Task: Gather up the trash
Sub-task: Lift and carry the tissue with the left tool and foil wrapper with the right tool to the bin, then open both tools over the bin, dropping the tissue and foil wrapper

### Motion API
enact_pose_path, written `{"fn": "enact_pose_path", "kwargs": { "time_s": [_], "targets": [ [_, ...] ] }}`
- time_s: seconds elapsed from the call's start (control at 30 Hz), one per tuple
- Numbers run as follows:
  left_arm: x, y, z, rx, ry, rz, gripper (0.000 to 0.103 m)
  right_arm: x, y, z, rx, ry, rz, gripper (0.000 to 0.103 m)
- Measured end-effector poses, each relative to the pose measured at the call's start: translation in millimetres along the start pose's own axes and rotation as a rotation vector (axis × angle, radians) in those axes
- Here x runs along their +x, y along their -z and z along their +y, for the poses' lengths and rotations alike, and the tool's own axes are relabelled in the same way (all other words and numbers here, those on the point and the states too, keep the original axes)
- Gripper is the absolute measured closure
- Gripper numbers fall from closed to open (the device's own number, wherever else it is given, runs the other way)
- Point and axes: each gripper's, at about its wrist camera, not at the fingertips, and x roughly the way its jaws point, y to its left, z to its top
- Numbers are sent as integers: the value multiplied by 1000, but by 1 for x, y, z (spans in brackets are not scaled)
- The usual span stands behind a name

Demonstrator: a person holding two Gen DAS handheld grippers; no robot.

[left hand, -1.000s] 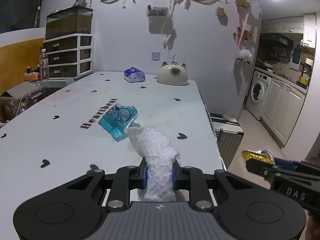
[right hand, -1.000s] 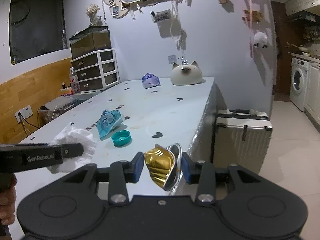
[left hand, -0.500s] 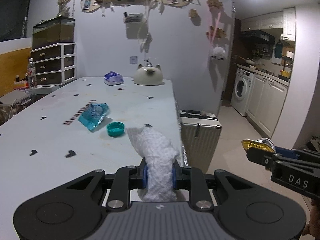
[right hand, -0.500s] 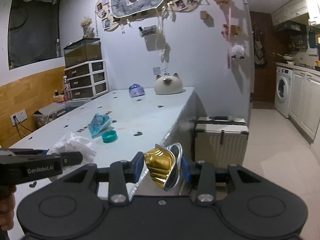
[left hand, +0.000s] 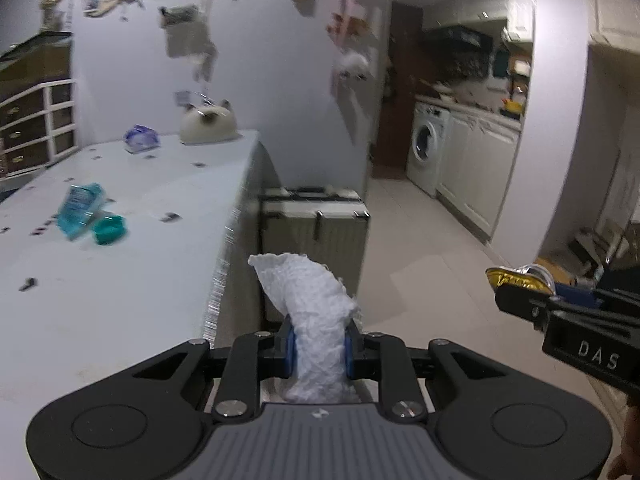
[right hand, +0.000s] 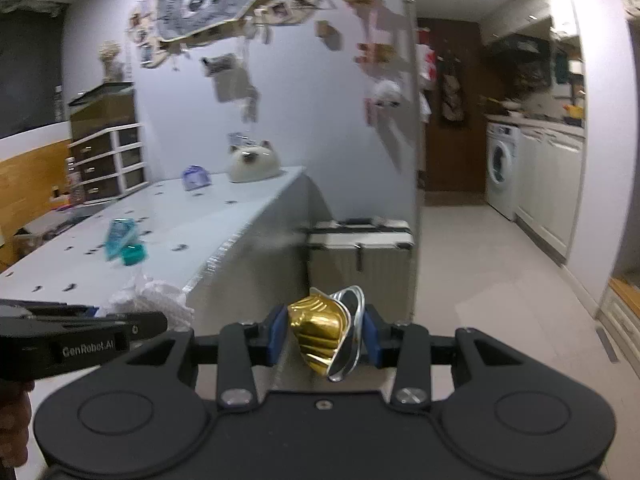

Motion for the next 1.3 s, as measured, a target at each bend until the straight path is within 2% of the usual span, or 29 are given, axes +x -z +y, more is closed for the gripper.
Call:
{"fn": "enact_pose_path", "kwargs": {
  "time_s": [0.3,0.4,0.6,0.83,1.03,1.3],
  "targets": [
    [73,30,-63,81,36,124,80,33,53,-67,67,106,120,62],
    [102,41,-76,75,69,172,80,50,74,-88,104,126,177,62],
    [169,68,-92,60,79,292,80,91,106,-119,169,162,273,62],
    [240,100,-93,62,65,411,80,155,145,-133,242,164,384,62],
    [306,129,-79,37,44,500,80,215,182,-142,332,157,468,62],
    [374,160,-54,-28,24,572,80,280,238,-161,457,162,590,62]
  ]
}}
